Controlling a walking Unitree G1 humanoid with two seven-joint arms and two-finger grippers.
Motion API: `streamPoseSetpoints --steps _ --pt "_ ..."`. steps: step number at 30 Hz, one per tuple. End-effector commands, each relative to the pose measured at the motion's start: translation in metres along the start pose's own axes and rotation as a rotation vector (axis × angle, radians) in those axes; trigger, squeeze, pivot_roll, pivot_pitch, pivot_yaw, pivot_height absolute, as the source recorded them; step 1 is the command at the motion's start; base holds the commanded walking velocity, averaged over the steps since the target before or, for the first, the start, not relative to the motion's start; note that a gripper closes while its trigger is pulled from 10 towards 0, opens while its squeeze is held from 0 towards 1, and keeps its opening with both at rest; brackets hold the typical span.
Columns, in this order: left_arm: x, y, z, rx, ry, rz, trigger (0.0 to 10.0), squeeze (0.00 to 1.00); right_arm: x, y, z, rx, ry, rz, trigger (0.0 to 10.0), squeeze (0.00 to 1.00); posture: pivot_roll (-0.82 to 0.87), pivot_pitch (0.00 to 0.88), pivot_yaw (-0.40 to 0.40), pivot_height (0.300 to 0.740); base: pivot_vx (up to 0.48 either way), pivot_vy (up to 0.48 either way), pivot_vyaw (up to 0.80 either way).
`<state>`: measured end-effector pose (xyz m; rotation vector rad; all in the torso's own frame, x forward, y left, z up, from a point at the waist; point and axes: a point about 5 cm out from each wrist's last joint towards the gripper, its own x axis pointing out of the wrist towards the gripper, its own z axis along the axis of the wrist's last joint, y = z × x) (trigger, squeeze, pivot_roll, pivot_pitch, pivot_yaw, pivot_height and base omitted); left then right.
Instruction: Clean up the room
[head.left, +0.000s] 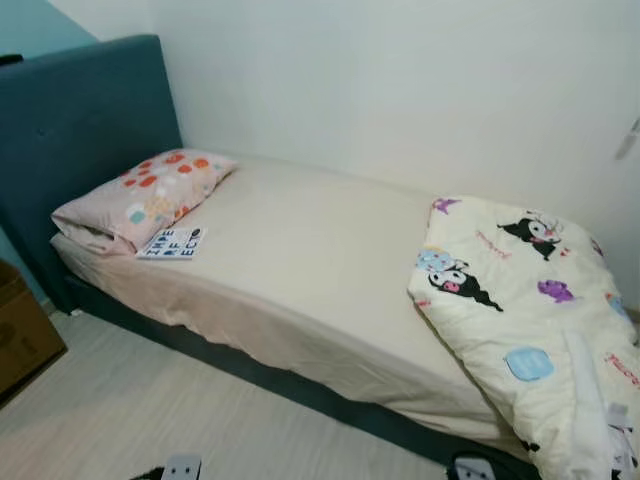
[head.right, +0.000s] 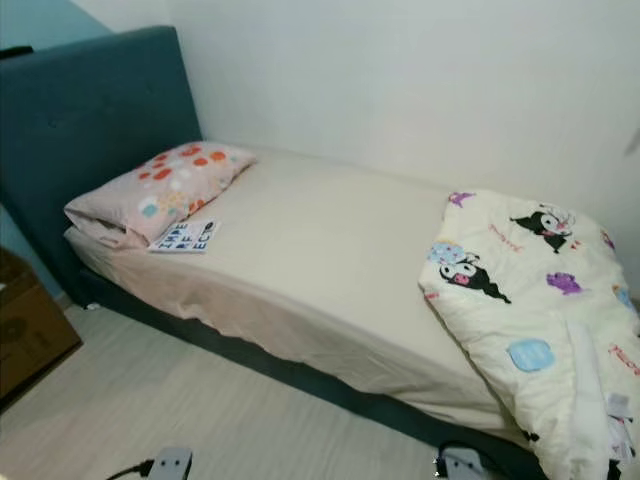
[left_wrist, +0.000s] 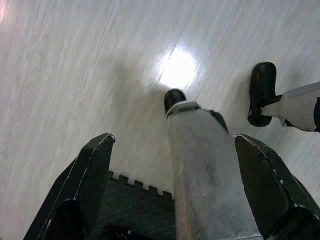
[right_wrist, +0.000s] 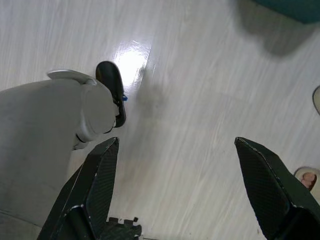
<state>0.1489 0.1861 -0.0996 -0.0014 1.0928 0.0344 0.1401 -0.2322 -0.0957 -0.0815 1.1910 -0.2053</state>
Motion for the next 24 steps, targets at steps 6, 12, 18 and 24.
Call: streamPoseSetpoints --steps 6,12,18,24 --pt "0.0000 0.0001 0.0002 0.008 0.003 -0.007 10.0 0.00 0.0001 -0.0019 0.0072 0.005 -0.022 -0.002 10.0 0.00 -0.10 0.000 -0.003 0.732 0.000 -0.480 0.00" --pt "-0.0003 -0.0001 -0.0018 0.005 0.007 -0.010 10.0 0.00 0.0000 -0.0017 0.0049 0.000 -0.017 -0.001 10.0 0.00 -0.10 0.000 -0.003 0.732 0.000 -0.480 0.00" --pt "-0.0004 -0.0002 -0.0027 0.002 0.009 -0.013 10.0 0.00 0.0000 -0.0019 0.0031 -0.006 -0.012 -0.002 10.0 0.00 -0.10 0.000 -0.004 0.732 0.000 -0.480 0.00" --pt "-0.0002 -0.0015 -0.0024 0.002 0.009 -0.019 10.0 0.00 -0.0001 -0.0043 -0.0005 -0.012 0.006 -0.016 10.0 0.00 -0.10 0.000 -0.004 0.732 0.000 -0.480 0.00"
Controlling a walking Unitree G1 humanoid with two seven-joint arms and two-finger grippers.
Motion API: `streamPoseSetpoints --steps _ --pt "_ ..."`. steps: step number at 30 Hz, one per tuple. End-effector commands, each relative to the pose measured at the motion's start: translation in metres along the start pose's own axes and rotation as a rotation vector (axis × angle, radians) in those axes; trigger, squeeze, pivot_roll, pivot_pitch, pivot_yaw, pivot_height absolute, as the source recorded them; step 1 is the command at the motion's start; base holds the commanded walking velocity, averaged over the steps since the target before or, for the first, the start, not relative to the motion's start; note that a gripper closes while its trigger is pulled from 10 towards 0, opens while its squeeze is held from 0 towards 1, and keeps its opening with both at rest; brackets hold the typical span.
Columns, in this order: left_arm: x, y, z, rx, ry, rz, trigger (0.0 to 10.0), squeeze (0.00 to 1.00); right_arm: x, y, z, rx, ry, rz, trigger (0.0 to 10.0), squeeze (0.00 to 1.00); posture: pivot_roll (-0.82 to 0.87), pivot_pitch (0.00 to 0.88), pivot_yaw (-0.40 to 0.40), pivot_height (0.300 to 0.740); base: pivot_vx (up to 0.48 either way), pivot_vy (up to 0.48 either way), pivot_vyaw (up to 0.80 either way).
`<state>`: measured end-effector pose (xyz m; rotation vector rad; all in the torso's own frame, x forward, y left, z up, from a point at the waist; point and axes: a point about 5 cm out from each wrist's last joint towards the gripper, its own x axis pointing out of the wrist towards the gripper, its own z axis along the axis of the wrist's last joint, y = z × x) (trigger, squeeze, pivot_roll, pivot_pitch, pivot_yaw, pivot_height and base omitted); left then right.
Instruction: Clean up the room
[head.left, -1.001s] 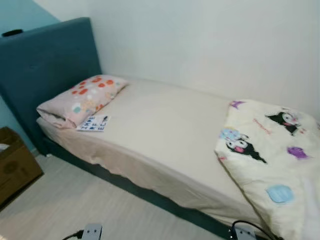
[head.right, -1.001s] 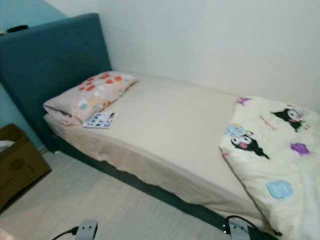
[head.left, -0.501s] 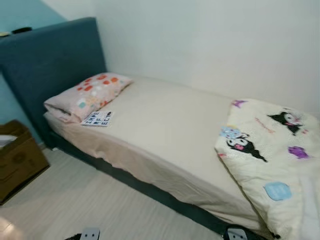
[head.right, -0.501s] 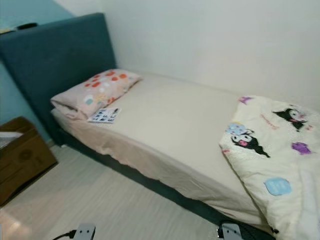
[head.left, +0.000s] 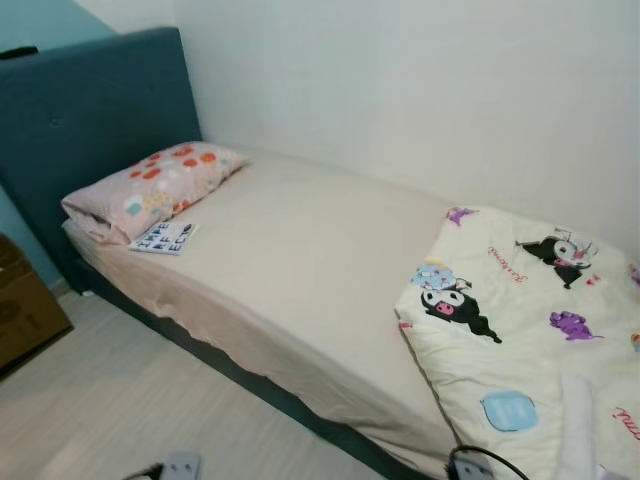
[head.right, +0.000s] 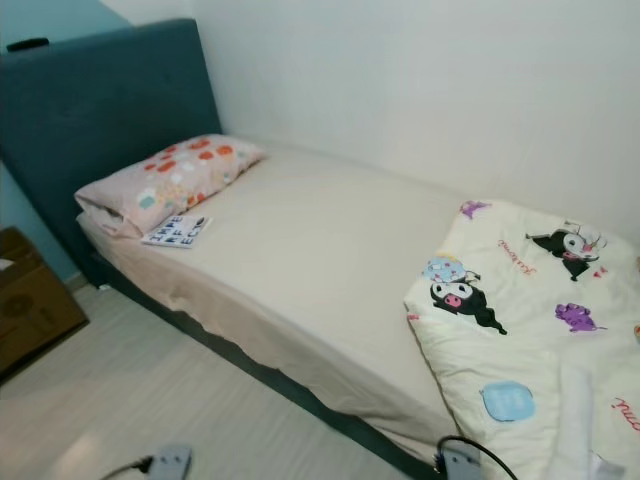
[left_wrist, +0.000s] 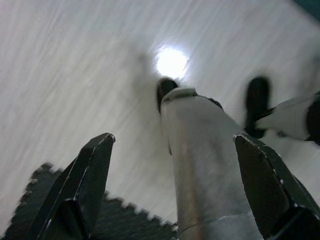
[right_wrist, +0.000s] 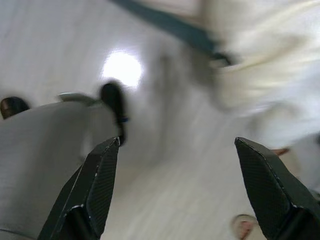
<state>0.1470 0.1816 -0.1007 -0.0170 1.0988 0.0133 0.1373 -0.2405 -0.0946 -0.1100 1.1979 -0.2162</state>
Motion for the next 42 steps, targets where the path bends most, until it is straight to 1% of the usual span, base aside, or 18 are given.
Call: streamPoseSetpoints --steps 1,6,8,12,15,16,19,20,21,24,25,28,33,35,38,39,40,42 --pt "0.000 0.003 0.000 0.004 0.003 0.005 10.0 0.00 0.000 0.004 0.001 0.005 0.000 0.007 10.0 0.00 -0.10 0.000 -0.004 0.732 0.000 -0.480 0.00" --pt "0.000 0.003 0.000 0.010 0.004 0.006 10.0 0.00 0.000 0.002 0.002 0.006 -0.007 -0.010 10.0 0.00 -0.10 0.000 -0.003 0.732 0.000 -0.480 0.00" --pt "0.000 0.003 0.000 0.009 0.005 0.006 10.0 0.00 0.000 0.001 0.004 0.032 -0.013 -0.012 10.0 0.00 -0.10 0.000 -0.003 0.732 0.000 0.000 -0.76" --pt "0.000 0.003 0.000 0.002 0.004 0.008 10.0 0.00 0.000 -0.002 0.010 0.036 -0.037 -0.022 10.0 0.00 -0.10 0.000 -0.001 0.732 0.000 0.000 -0.74" --pt "0.000 0.003 0.000 0.006 0.003 0.012 10.0 0.00 0.000 -0.003 0.024 0.037 -0.094 -0.027 10.0 0.00 -0.11 0.000 -0.001 0.732 0.000 0.000 -0.63" --pt "0.000 0.003 0.000 0.006 0.003 0.012 10.0 0.00 0.000 -0.003 0.024 0.037 -0.094 -0.027 10.0 0.00 -0.11 0.000 -0.001 0.732 0.000 0.000 -0.41" --pt "0.000 0.003 0.000 0.013 0.001 0.012 10.0 0.00 -0.002 -0.002 0.049 0.052 -0.179 -0.012 10.0 0.00 -0.11 0.000 0.002 0.732 0.000 0.000 0.00" --pt "0.000 0.004 0.000 0.019 0.001 0.012 10.0 0.00 -0.004 -0.002 0.066 0.068 -0.230 -0.001 10.0 0.00 -0.11 0.000 0.002 0.732 0.000 0.000 0.00" --pt "0.000 0.004 0.000 0.021 0.000 0.012 10.0 0.00 -0.005 -0.002 0.071 0.075 -0.247 0.003 10.0 0.00 -0.11 0.000 0.002 0.732 0.000 0.000 0.00" --pt "0.000 0.004 0.000 0.024 0.000 0.012 10.0 0.00 -0.006 -0.001 0.080 0.086 -0.276 0.009 10.0 0.00 -0.11 0.000 0.003 0.732 0.000 0.000 0.00" --pt "0.000 0.004 0.000 0.024 0.000 0.012 10.0 0.00 -0.006 -0.001 0.080 0.086 -0.276 0.009 10.0 0.00 -0.11 0.000 0.003 0.732 0.000 0.000 0.00" --pt "0.000 0.004 0.000 0.022 -0.001 0.013 10.0 0.00 -0.008 0.000 0.093 0.103 -0.319 0.019 10.0 0.00 -0.11 0.000 0.003 0.732 0.000 0.000 0.00" --pt "0.000 0.004 0.000 0.022 0.001 0.015 10.0 0.00 -0.008 -0.001 0.092 0.147 -0.292 0.004 10.0 0.00 -0.11 0.000 0.000 0.732 0.000 0.000 0.00" --pt "0.000 0.004 0.000 0.021 0.002 0.016 10.0 0.00 -0.008 -0.002 0.091 0.176 -0.284 0.007 10.0 0.00 -0.11 0.000 0.000 0.722 0.000 0.000 0.00" --pt "0.000 0.004 0.000 0.021 0.002 0.015 10.0 0.00 -0.008 -0.004 0.092 0.183 -0.291 0.006 10.0 0.00 -0.11 0.000 0.000 0.712 0.000 0.000 0.00" --pt "-0.001 0.004 -0.001 0.022 0.004 0.017 10.0 0.00 -0.009 -0.009 0.097 0.201 -0.308 -0.004 10.0 0.00 -0.11 0.000 0.004 0.702 0.000 0.000 0.00" --pt "-0.001 0.004 -0.001 0.022 0.004 0.017 10.0 0.00 -0.009 -0.009 0.097 0.201 -0.308 -0.004 10.0 0.00 -0.11 0.000 0.004 0.702 0.000 0.000 0.00" --pt "-0.001 0.005 -0.001 0.023 0.003 0.022 10.0 0.00 -0.011 -0.015 0.102 0.230 -0.328 -0.015 10.0 0.00 -0.11 0.000 0.004 0.692 0.000 0.000 0.00"
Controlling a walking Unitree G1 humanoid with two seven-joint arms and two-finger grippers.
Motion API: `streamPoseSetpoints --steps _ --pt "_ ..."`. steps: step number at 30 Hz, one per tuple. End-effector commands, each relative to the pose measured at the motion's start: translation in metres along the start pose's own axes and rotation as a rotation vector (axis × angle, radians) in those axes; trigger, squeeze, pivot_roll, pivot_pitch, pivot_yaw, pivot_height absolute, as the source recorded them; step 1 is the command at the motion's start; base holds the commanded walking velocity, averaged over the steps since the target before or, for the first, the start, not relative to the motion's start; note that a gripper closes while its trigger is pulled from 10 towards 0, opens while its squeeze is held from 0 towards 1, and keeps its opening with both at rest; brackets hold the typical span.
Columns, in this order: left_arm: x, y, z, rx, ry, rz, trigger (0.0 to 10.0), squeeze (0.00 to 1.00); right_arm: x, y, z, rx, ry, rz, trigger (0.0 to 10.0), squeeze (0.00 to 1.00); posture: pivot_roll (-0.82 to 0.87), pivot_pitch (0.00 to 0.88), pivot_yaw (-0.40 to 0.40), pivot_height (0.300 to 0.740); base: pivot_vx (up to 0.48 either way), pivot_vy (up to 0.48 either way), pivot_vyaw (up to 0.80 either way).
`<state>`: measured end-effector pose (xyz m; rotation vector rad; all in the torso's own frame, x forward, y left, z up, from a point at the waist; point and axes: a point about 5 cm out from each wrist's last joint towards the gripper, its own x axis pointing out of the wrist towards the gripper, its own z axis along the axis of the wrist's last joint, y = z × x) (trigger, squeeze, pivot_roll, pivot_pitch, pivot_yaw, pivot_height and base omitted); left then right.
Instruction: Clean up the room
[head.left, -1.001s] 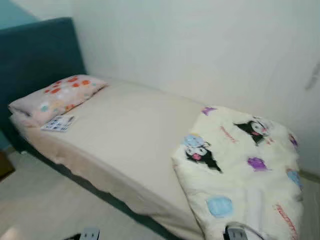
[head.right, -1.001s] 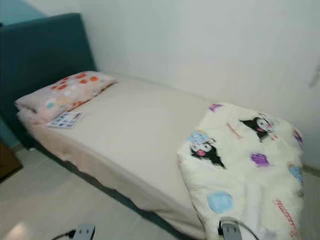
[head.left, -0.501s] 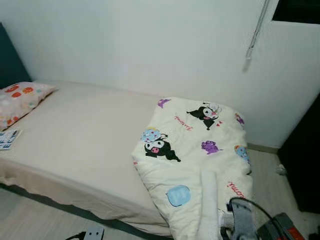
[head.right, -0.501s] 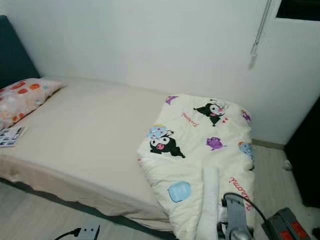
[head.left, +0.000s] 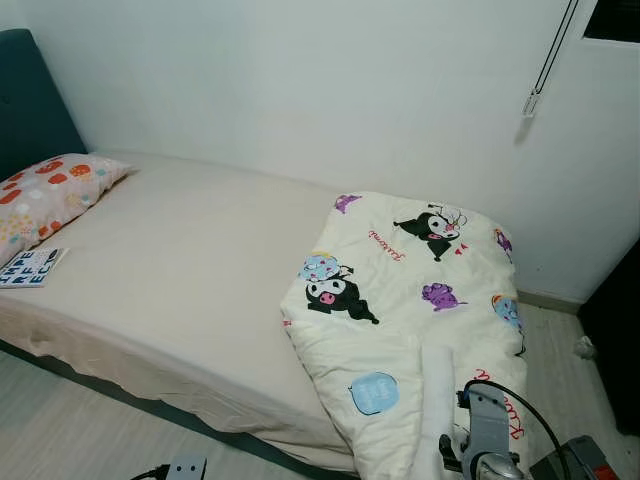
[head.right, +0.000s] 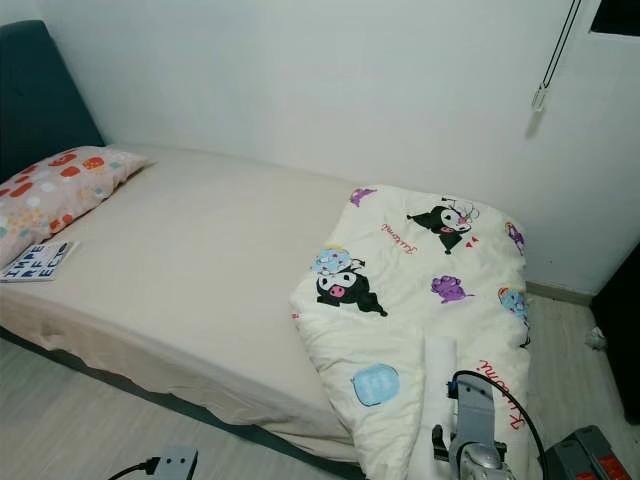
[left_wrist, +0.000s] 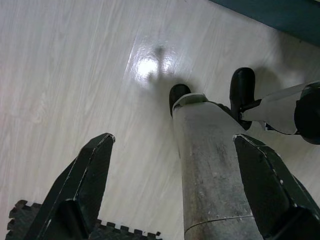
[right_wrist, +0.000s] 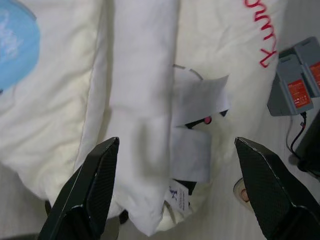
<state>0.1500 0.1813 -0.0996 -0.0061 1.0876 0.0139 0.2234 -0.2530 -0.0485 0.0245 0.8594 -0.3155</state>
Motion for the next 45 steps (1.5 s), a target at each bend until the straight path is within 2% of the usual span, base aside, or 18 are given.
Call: streamPoseSetpoints --steps 1,5,8,12,13,17,21,24,27,30,31,33,35,39,42,43,45 --pt "-0.001 0.006 -0.004 0.015 0.013 0.018 10.0 0.00 0.001 -0.003 0.008 0.039 -0.022 -0.012 10.0 0.00 -0.11 0.000 0.004 0.687 0.000 0.000 0.00" --pt "-0.001 0.007 -0.003 0.020 0.003 0.030 10.0 0.00 0.001 -0.007 0.018 0.079 -0.050 -0.019 10.0 0.00 -0.12 0.000 0.006 0.672 0.000 0.000 0.00" --pt "-0.001 0.014 0.008 -0.045 -0.036 0.064 10.0 0.00 0.002 -0.014 0.039 0.108 -0.110 -0.021 10.0 0.00 -0.11 0.000 0.001 0.647 0.000 0.000 0.00" --pt "0.000 0.017 0.016 -0.071 -0.063 0.078 10.0 0.00 0.002 -0.015 0.047 0.126 -0.136 -0.007 10.0 0.00 -0.11 0.000 -0.003 0.632 0.000 0.000 0.00" --pt "0.000 0.020 0.029 -0.127 -0.116 0.088 10.0 0.00 0.001 -0.015 0.054 0.139 -0.160 0.004 10.0 0.00 -0.11 0.000 -0.005 0.622 0.000 0.000 0.00" --pt "-0.001 0.025 0.052 -0.198 -0.205 0.090 10.0 0.00 0.001 -0.018 0.064 0.168 -0.194 0.009 10.0 0.00 -0.11 0.000 -0.004 0.597 0.000 0.000 0.00" --pt "-0.002 0.028 0.061 -0.210 -0.240 0.088 10.0 0.00 0.000 -0.020 0.068 0.179 -0.210 0.012 10.0 0.00 -0.10 0.000 0.001 0.582 0.000 0.000 0.00" --pt "-0.005 0.037 0.082 -0.220 -0.321 0.099 10.0 0.00 -0.002 -0.026 0.085 0.213 -0.277 0.022 10.0 0.00 -0.10 0.000 0.015 0.567 0.000 0.000 0.00" --pt "-0.007 0.043 0.087 -0.207 -0.341 0.107 10.0 0.00 -0.004 -0.029 0.096 0.234 -0.327 0.030 10.0 0.00 -0.09 0.000 0.025 0.557 0.000 0.000 0.00" --pt "-0.007 0.046 0.087 -0.192 -0.343 0.113 10.0 0.00 -0.005 -0.031 0.103 0.250 -0.358 0.036 10.0 0.00 -0.09 0.000 0.038 0.552 0.000 0.000 0.00" --pt "-0.008 0.049 0.085 -0.177 -0.338 0.121 10.0 0.00 -0.007 -0.032 0.112 0.266 -0.397 0.051 10.0 0.00 -0.08 0.000 0.047 0.547 0.000 0.000 0.00" --pt "-0.009 0.057 0.074 -0.142 -0.314 0.137 10.0 0.00 -0.012 -0.030 0.126 0.309 -0.484 0.118 10.0 0.00 -0.06 0.000 0.070 0.547 0.000 0.000 0.00" --pt "-0.011 0.064 0.065 -0.124 -0.292 0.150 10.0 0.00 -0.013 -0.025 0.131 0.317 -0.515 0.180 10.0 0.00 -0.04 0.000 0.083 0.547 0.000 0.000 0.00" --pt "-0.013 0.074 0.051 -0.094 -0.264 0.171 10.0 0.00 -0.011 -0.016 0.128 0.327 -0.488 0.232 10.0 0.00 -0.02 0.015 0.095 0.547 0.000 0.000 0.00" --pt "-0.014 0.076 0.049 -0.090 -0.260 0.174 10.0 0.00 -0.011 -0.015 0.127 0.331 -0.480 0.236 10.0 0.00 -0.02 0.015 0.095 0.547 0.000 0.000 0.00" --pt "-0.018 0.087 0.038 -0.075 -0.236 0.192 10.0 0.00 -0.008 -0.005 0.116 0.402 -0.422 0.266 10.0 0.00 0.03 0.043 0.110 0.547 0.000 0.000 0.00" --pt "-0.019 0.090 0.035 -0.070 -0.230 0.198 10.0 0.00 -0.007 -0.002 0.113 0.423 -0.406 0.275 10.0 0.00 0.03 0.043 0.110 0.547 0.000 0.000 0.00"
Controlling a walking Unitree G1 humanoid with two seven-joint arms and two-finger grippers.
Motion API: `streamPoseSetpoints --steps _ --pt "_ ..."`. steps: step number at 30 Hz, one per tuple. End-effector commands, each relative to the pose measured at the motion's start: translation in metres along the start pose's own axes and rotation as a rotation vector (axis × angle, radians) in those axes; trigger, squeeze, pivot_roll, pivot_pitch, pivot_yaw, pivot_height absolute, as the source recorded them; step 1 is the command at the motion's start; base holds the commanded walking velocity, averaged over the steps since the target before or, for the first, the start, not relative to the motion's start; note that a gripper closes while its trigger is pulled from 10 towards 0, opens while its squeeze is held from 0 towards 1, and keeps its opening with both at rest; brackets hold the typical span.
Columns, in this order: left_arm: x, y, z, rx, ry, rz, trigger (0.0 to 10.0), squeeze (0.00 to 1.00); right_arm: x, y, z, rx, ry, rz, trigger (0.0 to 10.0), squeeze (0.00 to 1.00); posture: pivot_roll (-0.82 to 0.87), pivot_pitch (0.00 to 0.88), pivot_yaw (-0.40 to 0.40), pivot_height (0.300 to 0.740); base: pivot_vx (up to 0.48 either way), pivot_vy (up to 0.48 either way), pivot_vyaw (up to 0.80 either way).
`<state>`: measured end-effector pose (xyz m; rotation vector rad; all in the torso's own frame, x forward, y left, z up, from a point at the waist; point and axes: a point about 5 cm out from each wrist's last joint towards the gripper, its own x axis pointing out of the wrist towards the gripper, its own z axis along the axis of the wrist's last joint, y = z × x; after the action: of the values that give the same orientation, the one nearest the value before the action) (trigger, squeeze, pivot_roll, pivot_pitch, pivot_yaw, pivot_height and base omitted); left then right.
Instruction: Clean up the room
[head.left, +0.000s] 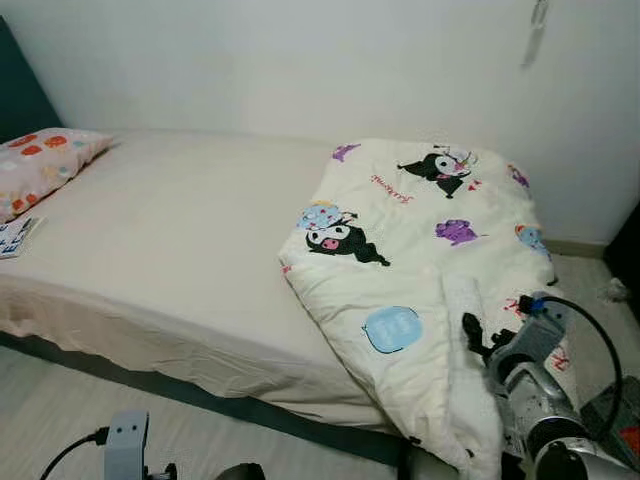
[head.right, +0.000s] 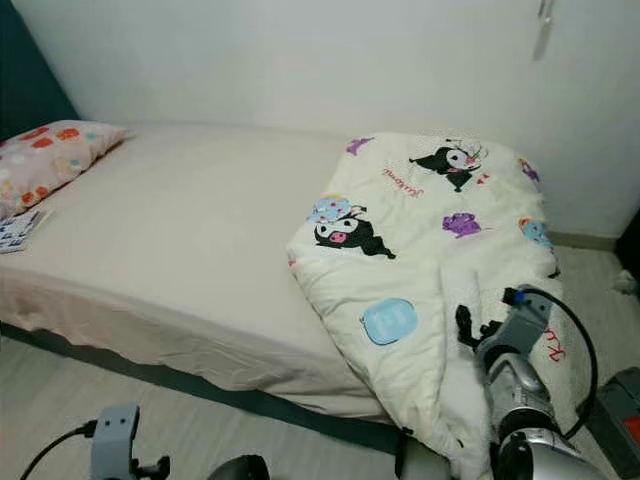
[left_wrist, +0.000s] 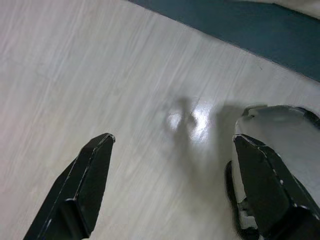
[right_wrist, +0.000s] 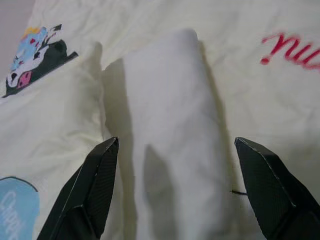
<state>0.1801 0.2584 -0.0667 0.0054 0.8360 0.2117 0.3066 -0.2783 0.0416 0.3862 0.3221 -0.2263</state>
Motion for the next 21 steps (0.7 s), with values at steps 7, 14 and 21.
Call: streamPoseSetpoints --steps 7,14,21 --pt "-0.014 0.040 -0.019 0.058 0.038 0.049 10.0 0.00 -0.002 0.026 -0.034 0.230 0.080 0.104 10.0 0.00 0.10 0.086 0.139 0.547 0.000 0.000 0.00" --pt "-0.017 0.045 -0.024 0.073 0.049 0.051 10.0 0.00 -0.003 0.079 -0.053 0.248 0.176 0.465 10.0 0.00 0.09 0.100 0.143 0.547 0.000 0.000 0.00" --pt "-0.013 0.033 -0.020 0.076 0.038 0.017 10.0 0.00 -0.022 0.130 -0.072 0.079 0.305 0.940 10.0 0.00 0.07 0.097 0.140 0.547 0.000 0.000 0.00"
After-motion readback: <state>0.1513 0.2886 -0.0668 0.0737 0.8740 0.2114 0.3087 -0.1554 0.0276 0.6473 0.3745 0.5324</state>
